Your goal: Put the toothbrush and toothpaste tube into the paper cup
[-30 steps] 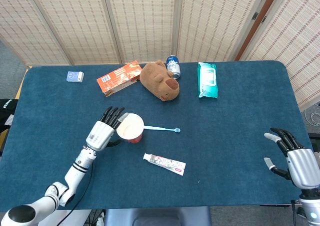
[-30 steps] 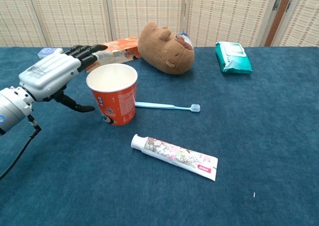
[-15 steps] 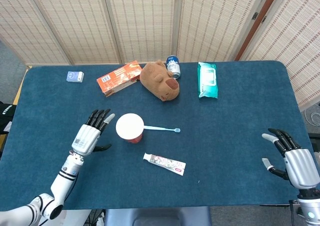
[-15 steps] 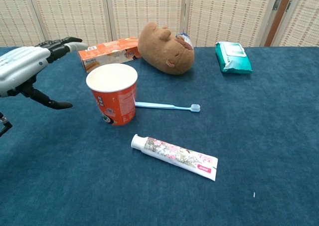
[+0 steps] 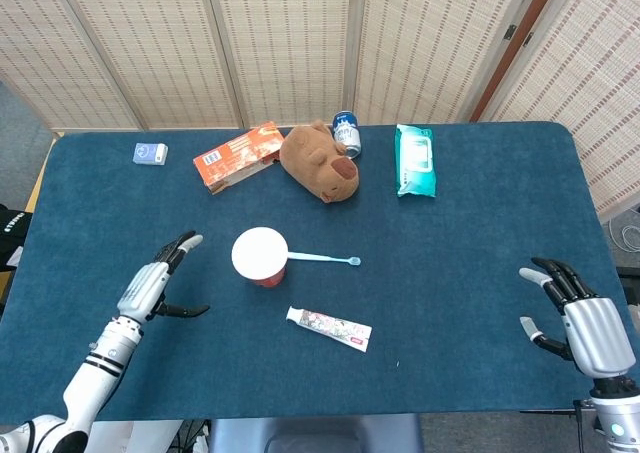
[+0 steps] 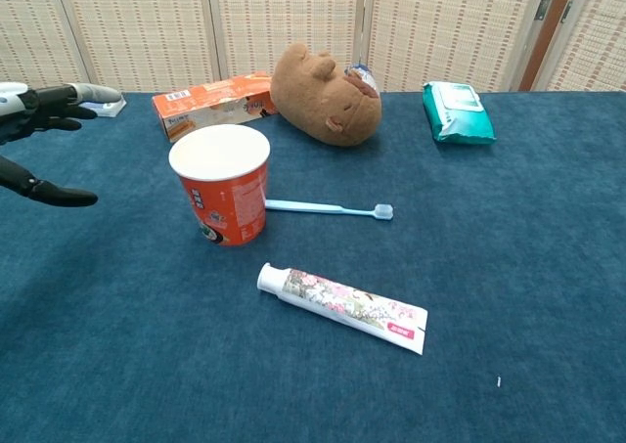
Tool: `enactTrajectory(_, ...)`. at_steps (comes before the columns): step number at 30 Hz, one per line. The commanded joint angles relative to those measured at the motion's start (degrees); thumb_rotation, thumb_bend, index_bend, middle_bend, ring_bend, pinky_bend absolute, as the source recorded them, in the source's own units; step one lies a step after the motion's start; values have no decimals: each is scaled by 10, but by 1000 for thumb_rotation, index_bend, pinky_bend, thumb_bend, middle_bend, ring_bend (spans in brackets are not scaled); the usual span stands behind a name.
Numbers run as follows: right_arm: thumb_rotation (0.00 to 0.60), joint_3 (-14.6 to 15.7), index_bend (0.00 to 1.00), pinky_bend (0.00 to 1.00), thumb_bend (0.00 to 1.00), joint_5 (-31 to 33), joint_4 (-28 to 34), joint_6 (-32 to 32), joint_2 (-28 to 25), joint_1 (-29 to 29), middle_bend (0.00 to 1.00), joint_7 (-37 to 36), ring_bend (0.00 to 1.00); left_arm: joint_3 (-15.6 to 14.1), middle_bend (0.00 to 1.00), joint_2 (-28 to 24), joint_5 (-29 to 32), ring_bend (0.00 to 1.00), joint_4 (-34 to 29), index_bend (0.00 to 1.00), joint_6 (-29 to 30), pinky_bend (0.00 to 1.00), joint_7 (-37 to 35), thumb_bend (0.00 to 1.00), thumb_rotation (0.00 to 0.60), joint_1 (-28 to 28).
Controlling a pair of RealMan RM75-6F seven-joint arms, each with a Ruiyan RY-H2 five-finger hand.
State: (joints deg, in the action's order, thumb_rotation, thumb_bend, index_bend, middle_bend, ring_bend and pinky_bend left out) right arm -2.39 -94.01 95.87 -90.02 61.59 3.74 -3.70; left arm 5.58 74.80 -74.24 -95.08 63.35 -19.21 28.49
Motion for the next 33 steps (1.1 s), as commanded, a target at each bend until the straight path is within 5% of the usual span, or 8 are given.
enactTrajectory(1,600,0,271,474,232,1,0,0,-1,0,190,-1,155,26,0,-3,50,0,-22,0,-48,0,-88,0,600,-6)
enactTrajectory(12,600,-1,271,474,232,2,0,-5,-6,-3,190,-9,155,64,0,30,147,0,-12,0,-107,0,-94,0,600,13)
enactTrajectory(33,600,2,271,475,231,2,10,13,-4,6,190,6,155,84,0,35,164,0,-10,0,-139,0,-77,0,600,19)
